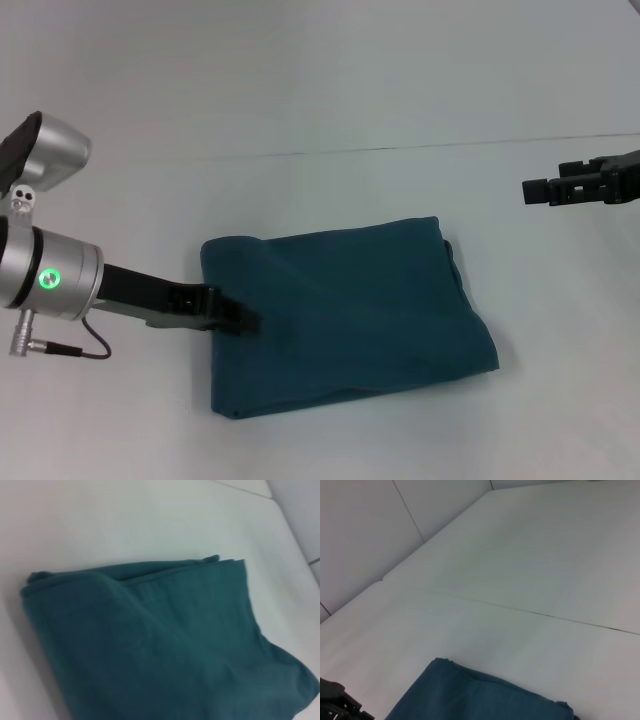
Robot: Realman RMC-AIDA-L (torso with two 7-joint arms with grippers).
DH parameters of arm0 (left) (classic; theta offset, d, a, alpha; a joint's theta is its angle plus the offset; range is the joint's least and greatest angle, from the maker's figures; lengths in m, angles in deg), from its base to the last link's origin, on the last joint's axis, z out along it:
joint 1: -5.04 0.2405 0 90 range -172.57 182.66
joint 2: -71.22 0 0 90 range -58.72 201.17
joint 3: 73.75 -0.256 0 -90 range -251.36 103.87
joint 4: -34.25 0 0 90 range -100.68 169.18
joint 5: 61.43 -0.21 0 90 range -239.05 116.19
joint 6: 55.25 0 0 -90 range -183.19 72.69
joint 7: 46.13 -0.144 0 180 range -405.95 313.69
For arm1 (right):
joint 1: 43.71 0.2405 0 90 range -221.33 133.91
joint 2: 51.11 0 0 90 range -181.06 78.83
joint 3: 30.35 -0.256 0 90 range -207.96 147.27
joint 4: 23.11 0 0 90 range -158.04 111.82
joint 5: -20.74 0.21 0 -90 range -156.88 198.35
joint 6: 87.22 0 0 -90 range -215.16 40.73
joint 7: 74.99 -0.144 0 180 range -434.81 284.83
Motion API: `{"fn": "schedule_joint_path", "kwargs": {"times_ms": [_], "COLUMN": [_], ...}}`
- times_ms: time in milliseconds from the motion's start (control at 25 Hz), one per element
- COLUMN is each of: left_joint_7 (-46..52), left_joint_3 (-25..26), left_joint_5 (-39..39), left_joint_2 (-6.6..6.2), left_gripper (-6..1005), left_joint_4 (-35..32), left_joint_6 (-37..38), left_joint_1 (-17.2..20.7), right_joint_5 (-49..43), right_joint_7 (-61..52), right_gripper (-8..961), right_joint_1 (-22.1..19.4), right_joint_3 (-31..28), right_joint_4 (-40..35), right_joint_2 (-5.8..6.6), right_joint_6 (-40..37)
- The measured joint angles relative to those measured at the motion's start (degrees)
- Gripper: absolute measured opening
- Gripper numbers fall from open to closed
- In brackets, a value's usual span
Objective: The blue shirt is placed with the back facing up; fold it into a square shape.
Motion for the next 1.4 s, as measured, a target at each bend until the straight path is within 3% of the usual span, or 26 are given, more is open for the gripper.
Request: {"fn": "schedule_joint_path", "kwargs": {"times_ms": [240, 520, 600, 760, 880, 1120, 1400], "left_joint_7": [-3.3, -22.9, -29.4, -39.0, -43.4, -48.7, -49.9], "left_joint_3": [0.3, 5.6, 8.1, 14.5, 17.5, 18.5, 19.1], "left_joint_5": [1.0, 8.4, 11.0, 12.1, 11.9, 11.7, 11.5], "left_joint_2": [-0.10, 1.43, 1.34, 0.89, 0.71, 0.81, 0.82], "left_gripper": [335, 558, 612, 744, 861, 911, 911], "left_joint_4": [-0.9, -11.2, -12.2, -12.2, -12.1, -12.4, -12.1], "left_joint_6": [1.3, 14.5, 19.3, 24.7, 25.8, 28.6, 28.9], "left_joint_1": [0.9, 8.8, 11.3, 14.6, 16.5, 19.1, 19.3], "right_joint_5": [1.1, 5.6, 6.6, 6.8, 7.4, 7.9, 7.6], "right_joint_7": [0.1, 9.2, 13.1, 21.1, 24.4, 29.5, 32.2], "right_gripper": [930, 930, 930, 929, 929, 930, 930], "right_joint_1": [-0.4, -2.0, -3.1, -6.7, -9.0, -12.3, -12.8], "right_joint_3": [0.0, -0.2, -0.2, 0.5, 1.1, 1.9, 2.2], "right_joint_4": [0.0, -0.4, -1.3, -5.8, -5.8, -1.7, 1.2], "right_joint_2": [0.10, -0.44, -1.43, -5.19, -5.90, -5.84, -5.78], "right_joint_6": [-0.4, -10.4, -13.7, -15.8, -16.1, -18.1, -17.7]}}
